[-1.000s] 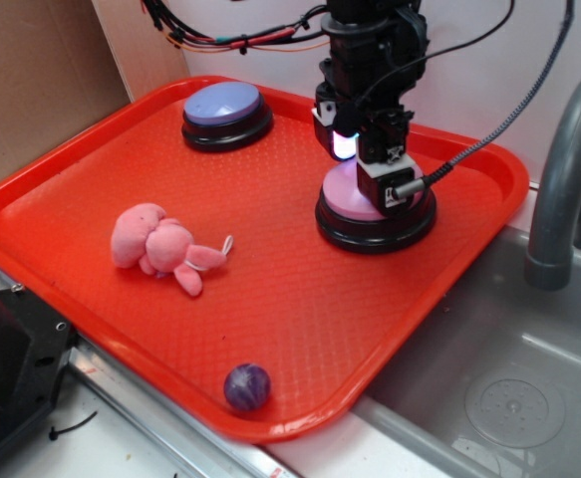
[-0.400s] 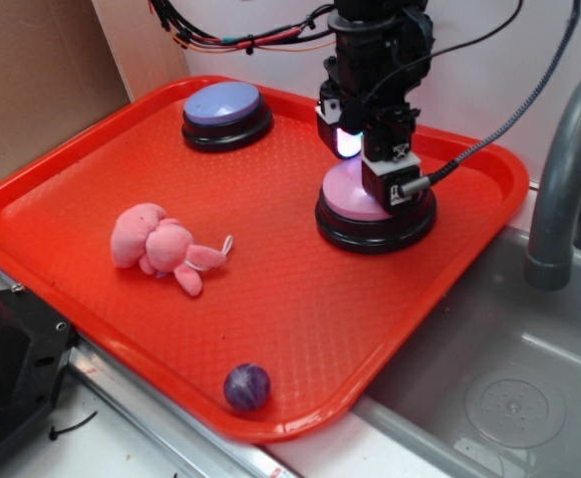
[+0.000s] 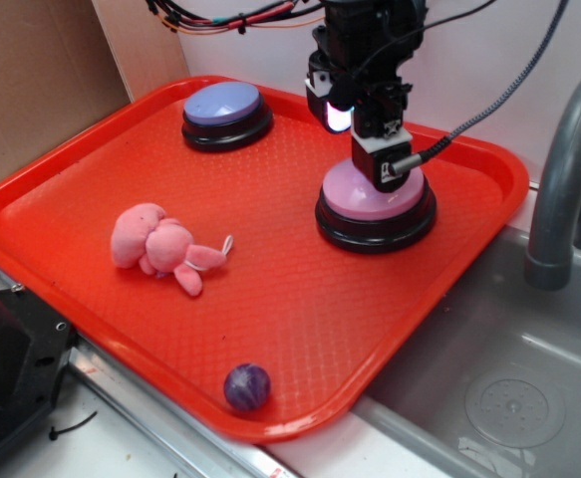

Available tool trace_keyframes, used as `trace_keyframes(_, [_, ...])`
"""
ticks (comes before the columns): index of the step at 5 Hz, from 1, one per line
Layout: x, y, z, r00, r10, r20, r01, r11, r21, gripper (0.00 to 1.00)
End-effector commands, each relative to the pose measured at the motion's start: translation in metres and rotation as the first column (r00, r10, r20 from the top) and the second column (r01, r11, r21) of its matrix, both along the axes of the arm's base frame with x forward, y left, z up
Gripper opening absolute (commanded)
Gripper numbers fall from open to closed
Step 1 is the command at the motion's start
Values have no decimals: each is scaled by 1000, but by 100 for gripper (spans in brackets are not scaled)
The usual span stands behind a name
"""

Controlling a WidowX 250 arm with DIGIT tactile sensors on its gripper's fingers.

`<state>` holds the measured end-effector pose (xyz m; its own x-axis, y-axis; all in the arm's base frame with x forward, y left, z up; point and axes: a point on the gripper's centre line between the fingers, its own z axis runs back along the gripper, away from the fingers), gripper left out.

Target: Push the pink button.

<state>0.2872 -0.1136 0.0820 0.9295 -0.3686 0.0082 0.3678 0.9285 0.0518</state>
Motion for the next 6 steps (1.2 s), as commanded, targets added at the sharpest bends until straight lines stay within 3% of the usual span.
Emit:
trace_keyframes(1, [0, -2, 42, 998, 26, 65, -23, 999, -49, 100])
trace_keyframes(2, [-5, 0, 53, 998, 48, 44, -45, 998, -49, 100])
trace_keyframes(6, [-24, 3, 87, 990, 109, 95, -103, 993, -61, 100])
